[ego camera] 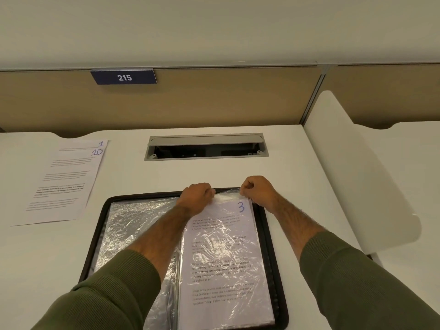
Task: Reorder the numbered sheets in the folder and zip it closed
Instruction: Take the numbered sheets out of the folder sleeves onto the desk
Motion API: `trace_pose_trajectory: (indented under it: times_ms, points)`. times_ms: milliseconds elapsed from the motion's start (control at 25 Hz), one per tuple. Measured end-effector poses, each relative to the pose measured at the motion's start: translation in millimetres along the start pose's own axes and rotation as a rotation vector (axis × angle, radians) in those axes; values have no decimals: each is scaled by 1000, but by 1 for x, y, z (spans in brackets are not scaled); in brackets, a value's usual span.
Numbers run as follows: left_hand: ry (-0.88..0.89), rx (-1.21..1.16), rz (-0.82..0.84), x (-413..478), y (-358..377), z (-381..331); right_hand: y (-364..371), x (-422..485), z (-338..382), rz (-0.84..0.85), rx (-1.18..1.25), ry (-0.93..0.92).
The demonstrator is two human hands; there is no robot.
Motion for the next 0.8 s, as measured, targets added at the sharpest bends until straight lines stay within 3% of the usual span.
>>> trace_pose_trajectory:
  times_ms: [360,560,800]
  points:
    - [25,-11,253,12,3,-11,0,-2,12,45,-14,-18]
    - [15,142,345,14,8,-14,1,-1,14,76,-6,-16]
    - [3,151,205,21,-2,-14,-4,4,9,-5,125,17]
Point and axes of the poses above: each hand's wrist, its own x-axis towards the middle knuckle, its own y-axis out of the palm, z = x × y, the point moved 7 cm from there along x, towards the middle knuckle, and after that the axes turned 2 degrees about y, right-handed, at the moved point
